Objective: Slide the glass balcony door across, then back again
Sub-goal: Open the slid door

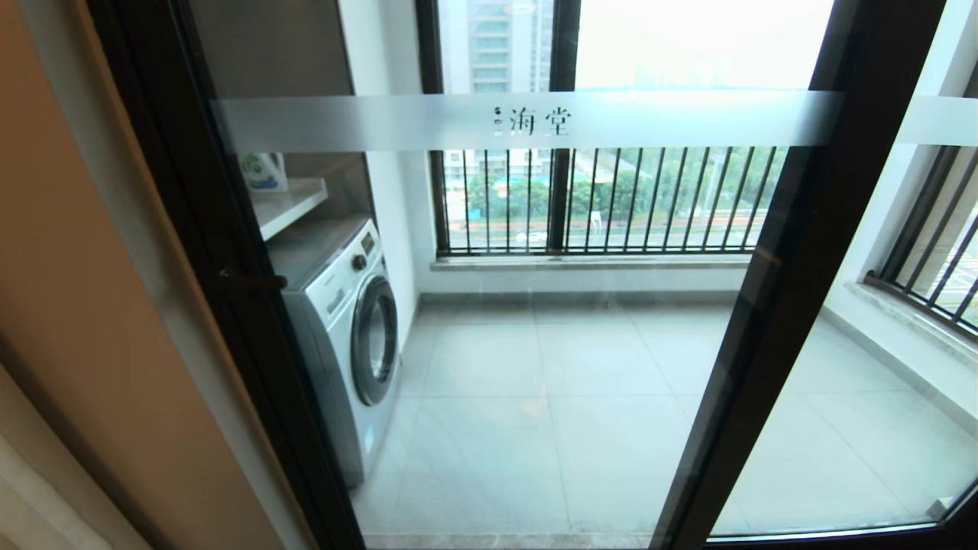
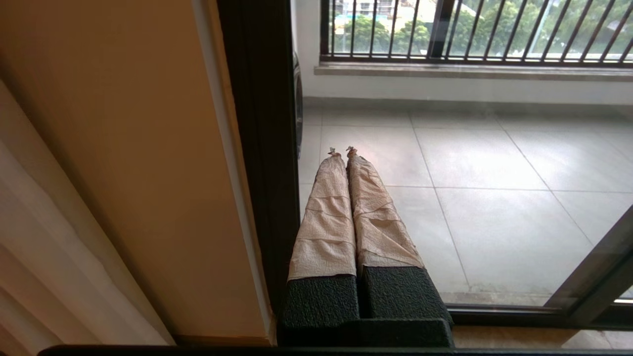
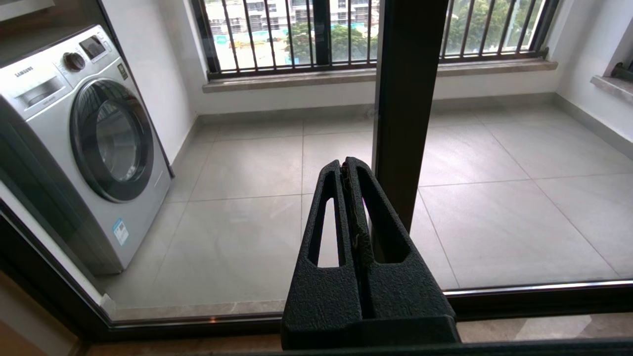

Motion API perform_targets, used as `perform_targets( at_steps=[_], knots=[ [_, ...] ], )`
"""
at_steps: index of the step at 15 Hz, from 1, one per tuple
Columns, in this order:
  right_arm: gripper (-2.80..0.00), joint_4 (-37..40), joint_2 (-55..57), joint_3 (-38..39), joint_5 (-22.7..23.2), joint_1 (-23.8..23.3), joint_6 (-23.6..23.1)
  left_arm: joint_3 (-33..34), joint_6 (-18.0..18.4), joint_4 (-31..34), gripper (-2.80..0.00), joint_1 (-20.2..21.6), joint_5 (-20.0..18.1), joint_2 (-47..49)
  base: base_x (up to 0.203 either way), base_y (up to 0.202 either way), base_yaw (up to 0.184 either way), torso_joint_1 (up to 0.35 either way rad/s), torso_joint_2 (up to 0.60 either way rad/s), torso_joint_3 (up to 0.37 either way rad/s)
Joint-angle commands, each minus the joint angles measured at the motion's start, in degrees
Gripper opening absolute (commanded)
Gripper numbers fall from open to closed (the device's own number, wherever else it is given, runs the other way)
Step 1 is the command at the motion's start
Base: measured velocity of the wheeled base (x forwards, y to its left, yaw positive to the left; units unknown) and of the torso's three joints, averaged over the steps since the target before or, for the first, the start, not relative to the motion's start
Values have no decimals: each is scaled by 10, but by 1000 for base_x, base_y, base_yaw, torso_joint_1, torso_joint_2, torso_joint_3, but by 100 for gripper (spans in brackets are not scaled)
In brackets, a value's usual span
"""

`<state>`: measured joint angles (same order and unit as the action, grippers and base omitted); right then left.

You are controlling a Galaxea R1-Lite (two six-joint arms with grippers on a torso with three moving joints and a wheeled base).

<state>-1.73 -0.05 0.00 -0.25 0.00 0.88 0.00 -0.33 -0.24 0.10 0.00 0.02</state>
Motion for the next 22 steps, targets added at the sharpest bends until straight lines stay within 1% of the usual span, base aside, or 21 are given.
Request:
perform_targets(
  at_steps=[1, 22],
  knots=[
    [-280, 0, 0, 7, 0, 0, 0, 1, 0, 0, -280, 1, 0, 1, 0, 0, 0, 0, 0, 0],
    [-280, 0, 0, 7, 0, 0, -1, 1, 0, 0, -280, 0, 0, 1, 0, 0, 0, 0, 0, 0]
  ],
)
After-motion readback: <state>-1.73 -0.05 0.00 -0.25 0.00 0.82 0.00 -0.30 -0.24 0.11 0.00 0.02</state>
